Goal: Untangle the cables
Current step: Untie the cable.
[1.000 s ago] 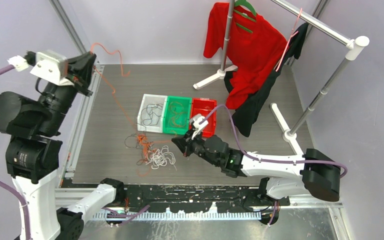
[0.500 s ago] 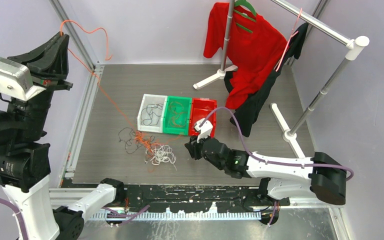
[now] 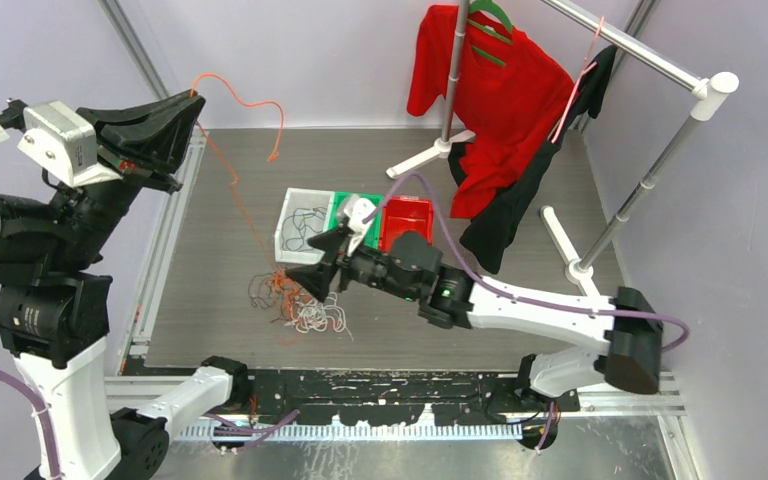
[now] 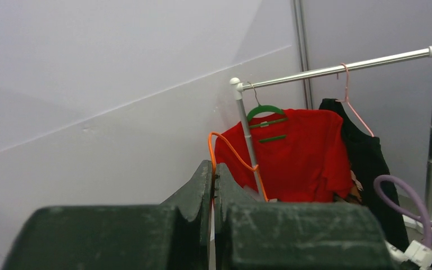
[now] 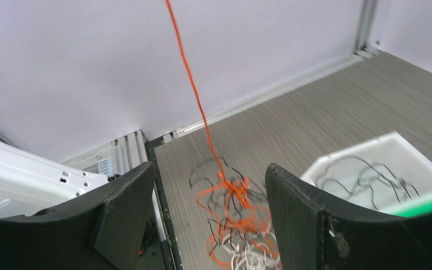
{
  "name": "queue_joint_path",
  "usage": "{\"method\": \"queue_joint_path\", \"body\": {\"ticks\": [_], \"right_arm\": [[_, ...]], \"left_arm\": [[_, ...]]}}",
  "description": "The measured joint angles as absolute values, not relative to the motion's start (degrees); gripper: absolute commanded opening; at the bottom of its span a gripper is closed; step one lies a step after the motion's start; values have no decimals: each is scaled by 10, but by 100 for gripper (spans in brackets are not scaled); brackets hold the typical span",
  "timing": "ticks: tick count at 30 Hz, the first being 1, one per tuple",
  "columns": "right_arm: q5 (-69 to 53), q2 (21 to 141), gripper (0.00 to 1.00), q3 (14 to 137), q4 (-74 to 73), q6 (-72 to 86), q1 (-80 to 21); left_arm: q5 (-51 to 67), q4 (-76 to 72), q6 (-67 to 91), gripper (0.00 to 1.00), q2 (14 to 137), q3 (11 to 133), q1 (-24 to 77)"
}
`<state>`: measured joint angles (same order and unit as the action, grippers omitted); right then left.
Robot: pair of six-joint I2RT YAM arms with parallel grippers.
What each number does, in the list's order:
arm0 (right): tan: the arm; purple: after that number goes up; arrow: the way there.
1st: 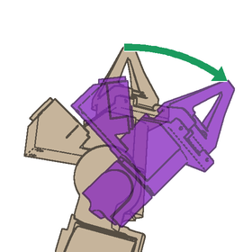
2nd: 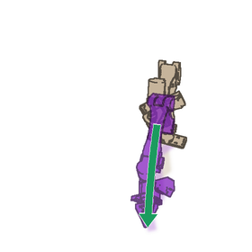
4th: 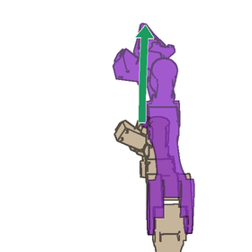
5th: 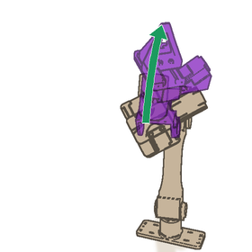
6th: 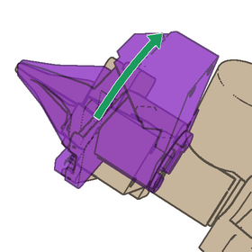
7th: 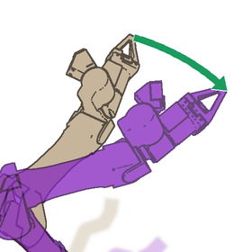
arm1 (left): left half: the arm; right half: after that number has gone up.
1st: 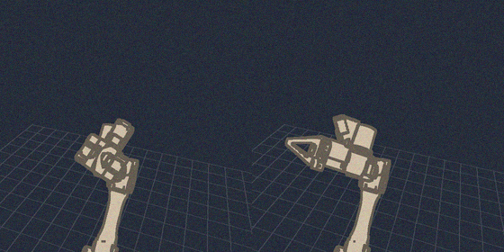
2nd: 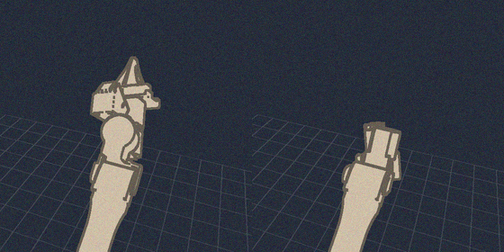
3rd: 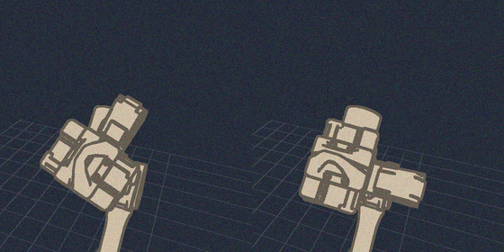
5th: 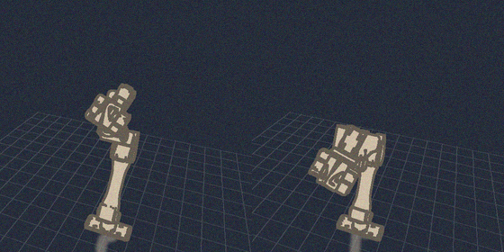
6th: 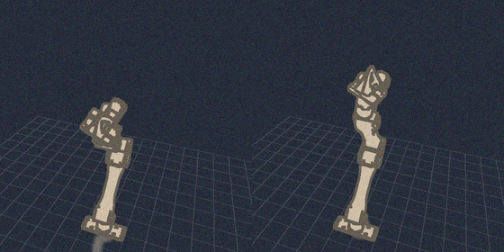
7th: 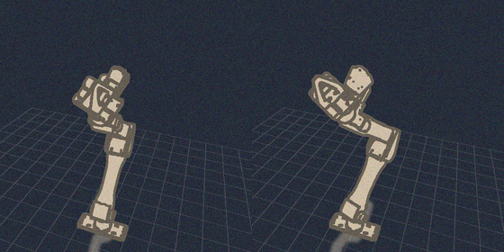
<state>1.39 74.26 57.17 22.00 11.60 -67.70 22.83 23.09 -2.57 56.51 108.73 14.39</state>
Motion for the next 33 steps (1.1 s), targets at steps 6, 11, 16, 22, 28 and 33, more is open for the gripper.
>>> {"method": "queue_joint_path", "body": {"ticks": [6,11,16,22,28,33], "right_arm": [[-37,865,72,645,268,87,-677],[-42,934,56,679,306,88,-674],[-51,977,42,679,362,117,-660],[-53,1034,41,646,446,164,-646],[-49,1091,46,594,508,204,-643],[-32,1100,52,531,560,225,-644]], "left_arm": [[244,241,-12,0,575,1090,144],[252,243,-2,0,584,1105,144],[253,236,1,0,597,1132,144],[246,211,7,0,631,1187,144],[232,204,8,0,686,1278,144],[206,184,-11,0,723,1338,144]]}}
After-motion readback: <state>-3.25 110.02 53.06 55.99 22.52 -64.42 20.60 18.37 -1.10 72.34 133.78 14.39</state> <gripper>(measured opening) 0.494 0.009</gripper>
